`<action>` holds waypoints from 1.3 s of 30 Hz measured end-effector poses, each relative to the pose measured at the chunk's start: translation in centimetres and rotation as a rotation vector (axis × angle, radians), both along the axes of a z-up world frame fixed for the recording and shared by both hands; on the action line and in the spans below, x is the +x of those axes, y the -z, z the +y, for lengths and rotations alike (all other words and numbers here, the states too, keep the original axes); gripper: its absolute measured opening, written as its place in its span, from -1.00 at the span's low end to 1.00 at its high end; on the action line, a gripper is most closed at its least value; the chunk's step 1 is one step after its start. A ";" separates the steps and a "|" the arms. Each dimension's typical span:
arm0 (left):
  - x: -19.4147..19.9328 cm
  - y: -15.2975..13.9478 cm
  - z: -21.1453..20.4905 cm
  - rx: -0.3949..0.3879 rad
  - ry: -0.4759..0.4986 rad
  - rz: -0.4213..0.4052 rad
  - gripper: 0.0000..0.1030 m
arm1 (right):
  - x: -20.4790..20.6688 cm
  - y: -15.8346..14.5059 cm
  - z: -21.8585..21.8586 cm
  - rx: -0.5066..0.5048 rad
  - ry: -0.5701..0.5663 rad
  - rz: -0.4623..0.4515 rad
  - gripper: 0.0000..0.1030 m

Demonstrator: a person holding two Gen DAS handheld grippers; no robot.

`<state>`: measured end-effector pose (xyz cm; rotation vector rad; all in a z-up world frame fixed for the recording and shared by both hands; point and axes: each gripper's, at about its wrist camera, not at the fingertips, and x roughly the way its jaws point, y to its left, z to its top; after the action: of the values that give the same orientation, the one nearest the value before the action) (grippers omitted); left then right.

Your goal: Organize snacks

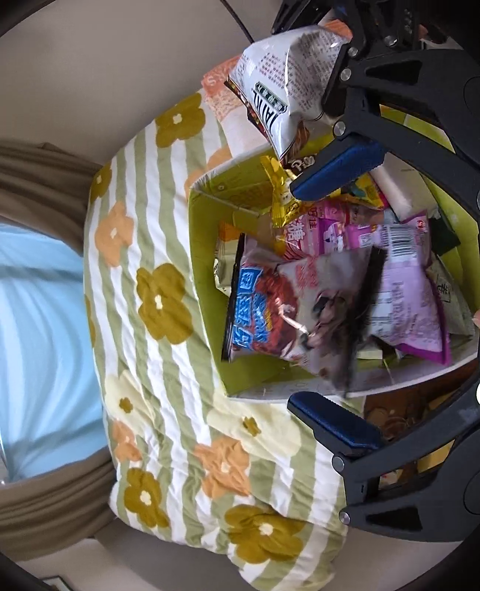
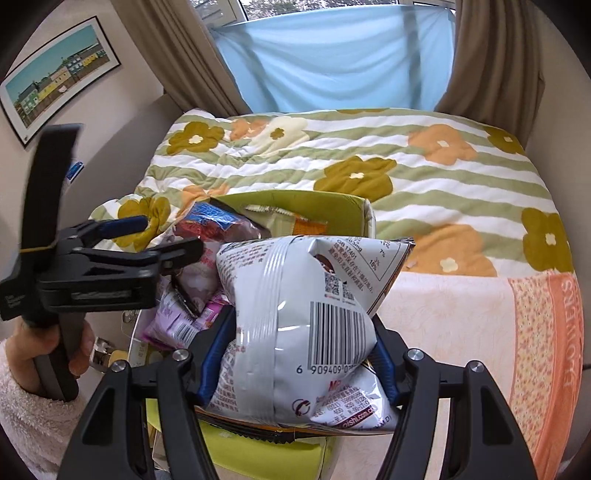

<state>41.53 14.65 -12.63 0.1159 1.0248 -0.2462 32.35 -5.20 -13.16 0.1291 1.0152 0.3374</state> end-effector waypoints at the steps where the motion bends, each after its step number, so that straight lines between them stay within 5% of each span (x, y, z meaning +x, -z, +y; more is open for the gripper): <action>1: -0.4 -0.2 0.3 -0.001 -0.007 -0.005 0.99 | -0.1 0.0 0.0 0.000 0.002 0.001 0.20; 14: -4.8 -1.2 4.4 -0.031 -0.114 -0.034 0.99 | -1.2 0.7 2.2 -0.019 -0.021 0.013 0.24; 16: -5.3 -1.4 4.6 -0.036 -0.111 -0.041 0.99 | -1.3 0.8 2.8 -0.021 -0.026 0.023 0.34; 18: -5.7 -1.5 4.7 -0.028 -0.106 -0.047 0.99 | -1.9 0.7 3.1 -0.017 -0.024 0.000 0.81; 19: -5.9 -1.5 4.8 -0.024 -0.104 -0.049 0.99 | -2.3 0.5 3.2 -0.013 -0.023 -0.016 0.87; 31: -8.5 -1.6 4.5 -0.054 -0.096 -0.053 0.99 | -5.3 0.1 2.1 -0.069 0.046 -0.062 0.88; 39: -14.2 -6.4 2.1 -0.033 -0.122 -0.185 0.99 | -8.6 -4.3 -0.5 -0.064 0.048 -0.196 0.88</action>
<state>27.32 16.76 -6.19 0.0446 0.8401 -0.1387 23.73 -5.73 -8.87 0.0609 0.8264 0.2676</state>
